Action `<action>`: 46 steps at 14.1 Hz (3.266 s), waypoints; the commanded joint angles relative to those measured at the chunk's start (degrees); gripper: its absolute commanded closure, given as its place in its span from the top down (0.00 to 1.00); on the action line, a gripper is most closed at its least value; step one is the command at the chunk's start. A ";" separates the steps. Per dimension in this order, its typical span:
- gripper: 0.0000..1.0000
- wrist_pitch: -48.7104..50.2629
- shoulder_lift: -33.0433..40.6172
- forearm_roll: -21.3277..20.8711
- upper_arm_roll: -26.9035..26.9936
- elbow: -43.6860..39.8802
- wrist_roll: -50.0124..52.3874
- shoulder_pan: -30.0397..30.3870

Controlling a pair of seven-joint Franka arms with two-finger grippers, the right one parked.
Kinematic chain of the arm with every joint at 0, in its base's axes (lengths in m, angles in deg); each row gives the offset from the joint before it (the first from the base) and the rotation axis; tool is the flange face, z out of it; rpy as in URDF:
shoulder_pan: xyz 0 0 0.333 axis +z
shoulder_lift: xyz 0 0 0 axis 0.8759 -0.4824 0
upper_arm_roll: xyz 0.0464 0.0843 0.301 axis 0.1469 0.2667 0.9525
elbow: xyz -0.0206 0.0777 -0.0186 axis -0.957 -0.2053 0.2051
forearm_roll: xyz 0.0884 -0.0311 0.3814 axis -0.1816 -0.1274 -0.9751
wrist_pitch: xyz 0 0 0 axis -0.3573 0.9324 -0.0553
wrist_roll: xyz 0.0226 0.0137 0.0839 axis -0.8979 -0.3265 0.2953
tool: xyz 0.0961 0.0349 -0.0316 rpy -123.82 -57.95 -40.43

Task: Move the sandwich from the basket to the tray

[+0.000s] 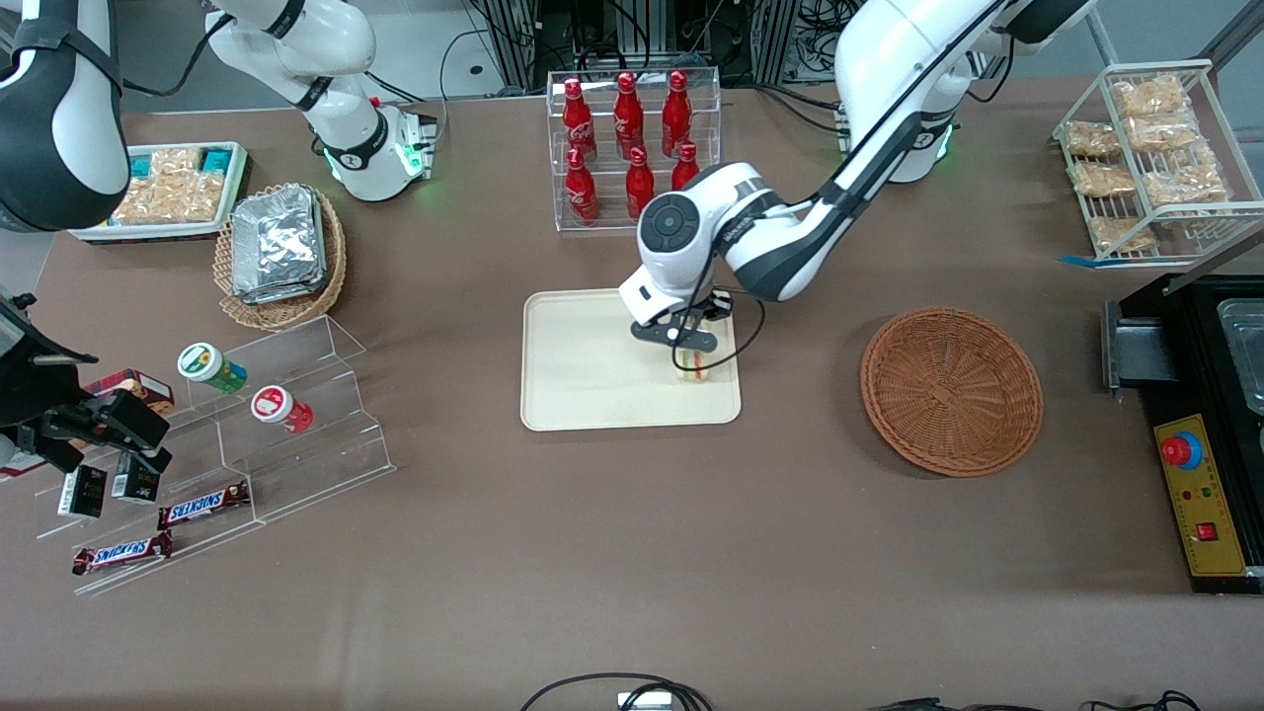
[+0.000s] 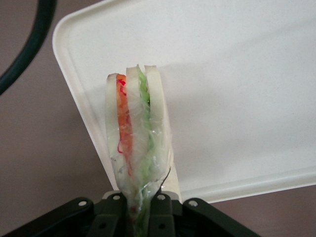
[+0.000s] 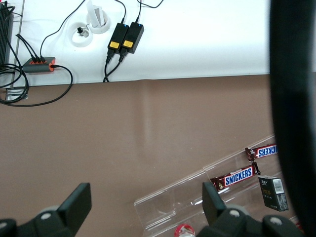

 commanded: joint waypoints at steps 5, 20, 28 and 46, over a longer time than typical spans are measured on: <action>0.07 -0.29 -3.92 -3.96 0.50 -1.97 3.31 -1.41; 1.00 -0.20 -3.58 -3.35 2.08 -6.18 11.81 -1.84; 1.00 7.79 0.63 5.17 11.04 -16.20 18.42 -1.84; 0.99 25.18 14.61 15.63 43.73 -16.12 -9.93 -1.84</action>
